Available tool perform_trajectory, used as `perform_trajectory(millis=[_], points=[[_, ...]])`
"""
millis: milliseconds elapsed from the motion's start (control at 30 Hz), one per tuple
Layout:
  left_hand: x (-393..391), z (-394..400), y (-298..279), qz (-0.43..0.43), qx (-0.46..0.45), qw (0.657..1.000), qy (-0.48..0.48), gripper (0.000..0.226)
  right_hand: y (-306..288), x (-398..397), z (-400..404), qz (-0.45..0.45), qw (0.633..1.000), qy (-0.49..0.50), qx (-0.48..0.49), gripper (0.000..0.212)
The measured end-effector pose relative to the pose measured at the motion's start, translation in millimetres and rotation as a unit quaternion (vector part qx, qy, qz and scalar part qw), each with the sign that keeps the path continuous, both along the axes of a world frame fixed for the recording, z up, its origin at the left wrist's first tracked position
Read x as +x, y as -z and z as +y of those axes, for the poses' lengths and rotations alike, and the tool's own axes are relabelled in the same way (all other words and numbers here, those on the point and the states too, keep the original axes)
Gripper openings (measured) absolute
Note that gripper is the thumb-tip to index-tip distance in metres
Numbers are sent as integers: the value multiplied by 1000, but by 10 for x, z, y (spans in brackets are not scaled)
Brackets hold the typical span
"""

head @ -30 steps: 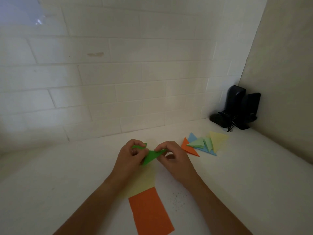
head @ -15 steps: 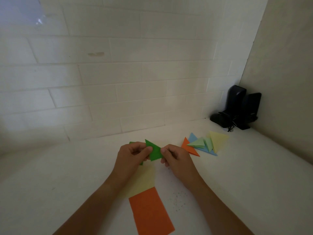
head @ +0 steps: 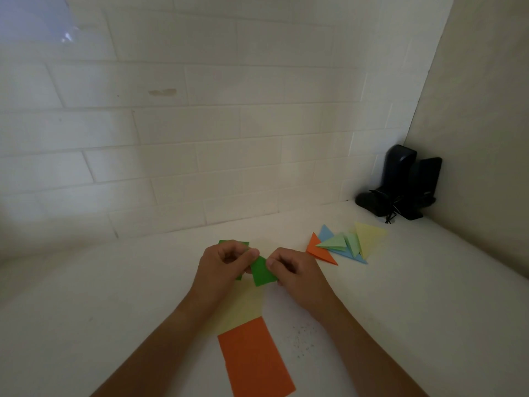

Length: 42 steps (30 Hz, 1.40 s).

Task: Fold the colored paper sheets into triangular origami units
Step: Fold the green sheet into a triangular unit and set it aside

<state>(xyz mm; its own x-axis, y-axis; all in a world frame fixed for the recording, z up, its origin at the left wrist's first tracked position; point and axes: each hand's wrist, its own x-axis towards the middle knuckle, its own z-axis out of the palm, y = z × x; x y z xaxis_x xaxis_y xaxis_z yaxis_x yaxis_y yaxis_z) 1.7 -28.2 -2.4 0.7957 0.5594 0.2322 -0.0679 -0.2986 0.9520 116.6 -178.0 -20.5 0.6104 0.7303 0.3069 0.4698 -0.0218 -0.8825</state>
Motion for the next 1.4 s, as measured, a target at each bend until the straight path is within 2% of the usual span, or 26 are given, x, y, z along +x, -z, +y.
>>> perform_trajectory(millis=[167,333,500,800,1033,1267,1400], points=[[-1,-41,-22,-5,8,1000,26,13,-2,-3,10,-30,999,-13,21,10],[29,-44,28,28,75,996,35,15,0,-7,7,-71,997,-16,15,11],[17,6,34,3,102,994,28,12,-4,0,12,-61,998,-18,16,11],[13,38,28,-18,76,996,35,16,-15,-15,13,-57,998,-14,20,11],[39,-29,43,8,131,991,29,15,-23,-13,4,-40,999,-11,21,14],[56,-62,54,-6,150,989,-12,17,-13,-18,21,-31,999,7,14,16],[51,-76,54,4,132,991,3,15,-8,-14,17,-54,999,9,4,20]])
